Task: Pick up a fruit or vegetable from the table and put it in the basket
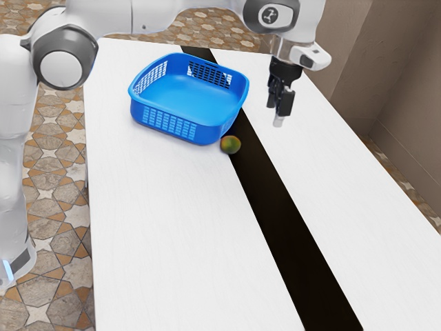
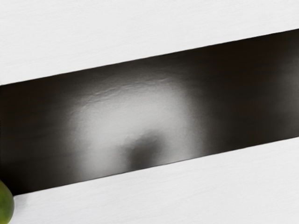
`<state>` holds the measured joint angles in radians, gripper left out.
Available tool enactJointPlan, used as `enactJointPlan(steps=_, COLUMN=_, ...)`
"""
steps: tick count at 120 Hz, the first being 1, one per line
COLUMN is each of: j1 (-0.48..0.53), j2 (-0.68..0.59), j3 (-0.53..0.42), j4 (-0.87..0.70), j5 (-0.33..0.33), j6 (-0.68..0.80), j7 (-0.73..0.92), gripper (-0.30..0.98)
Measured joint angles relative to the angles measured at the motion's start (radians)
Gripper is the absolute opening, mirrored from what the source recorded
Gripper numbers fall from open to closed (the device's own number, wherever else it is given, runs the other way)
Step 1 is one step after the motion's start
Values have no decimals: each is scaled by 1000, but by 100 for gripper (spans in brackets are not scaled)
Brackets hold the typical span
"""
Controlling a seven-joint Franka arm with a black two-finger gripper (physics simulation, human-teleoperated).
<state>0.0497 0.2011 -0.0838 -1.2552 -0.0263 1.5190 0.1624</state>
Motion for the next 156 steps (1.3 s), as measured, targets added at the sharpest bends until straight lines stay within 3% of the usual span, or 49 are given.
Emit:
enactJointPlan(steps=26, j1=2, j2=35, j3=-5, j4=3, j5=4, j6=20, j7=-8, gripper=69)
enactJointPlan(steps=40, j1=65, j2=107, j3=-17, j4=40, j5=11, j6=3, j7=-2, gripper=69)
enactJointPlan(steps=63, j1=108, j2=260, j3=-28, j4=201, j5=62, j6=-73, j7=46, gripper=69)
enactJointPlan(steps=91, j1=168, j2=344, j3=-52, j4=284, j5=130, j6=-160, j7=121, gripper=69)
enactJointPlan(steps=156, j1=203, j2=438, j3=-96, j4=321, j5=292, j6=-328, j7=238, gripper=69)
